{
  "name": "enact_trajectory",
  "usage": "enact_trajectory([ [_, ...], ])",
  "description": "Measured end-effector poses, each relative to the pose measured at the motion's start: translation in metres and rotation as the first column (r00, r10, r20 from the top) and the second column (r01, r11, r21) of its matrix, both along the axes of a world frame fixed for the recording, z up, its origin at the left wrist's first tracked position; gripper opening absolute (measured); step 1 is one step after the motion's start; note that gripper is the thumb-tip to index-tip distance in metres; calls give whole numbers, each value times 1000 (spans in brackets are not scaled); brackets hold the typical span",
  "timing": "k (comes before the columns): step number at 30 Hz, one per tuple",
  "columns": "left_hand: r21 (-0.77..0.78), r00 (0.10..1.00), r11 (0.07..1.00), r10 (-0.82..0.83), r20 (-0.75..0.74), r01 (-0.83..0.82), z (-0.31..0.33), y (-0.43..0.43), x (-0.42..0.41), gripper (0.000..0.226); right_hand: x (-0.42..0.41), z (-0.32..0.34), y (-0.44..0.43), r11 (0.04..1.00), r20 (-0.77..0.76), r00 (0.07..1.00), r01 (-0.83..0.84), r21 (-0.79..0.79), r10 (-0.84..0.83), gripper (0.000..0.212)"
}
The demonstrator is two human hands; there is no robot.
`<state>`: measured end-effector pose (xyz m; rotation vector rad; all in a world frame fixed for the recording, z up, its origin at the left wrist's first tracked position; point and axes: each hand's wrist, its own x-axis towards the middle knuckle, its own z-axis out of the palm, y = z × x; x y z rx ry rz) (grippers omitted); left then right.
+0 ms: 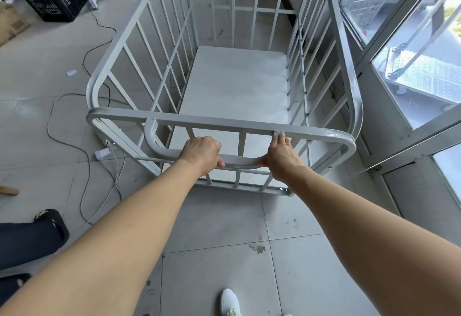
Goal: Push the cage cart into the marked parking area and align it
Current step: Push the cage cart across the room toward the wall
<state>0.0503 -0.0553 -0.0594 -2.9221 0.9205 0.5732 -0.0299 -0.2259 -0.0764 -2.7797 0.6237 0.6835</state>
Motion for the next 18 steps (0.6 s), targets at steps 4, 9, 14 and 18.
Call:
enact_trajectory([
  [4, -27, 999, 999, 31, -9, -31, -1, -23, 10, 21, 12, 0, -24, 999, 10, 1000, -26, -23, 27, 77],
  [9, -46, 1000, 998, 31, 4, -31, -5, -58, 23, 28, 29, -3, -64, 1000, 22, 1000, -2, 10, 2, 80],
  [14, -64, 976, 990, 110, -188, -124, -6, -80, 48, 40, 53, 0, -110, 999, 17, 1000, -22, 35, 22, 84],
  [18, -9, 945, 973, 220, -244, -229, -11, -95, 72, 42, 73, -4, -154, 997, 39, 997, -63, 37, 61, 80],
])
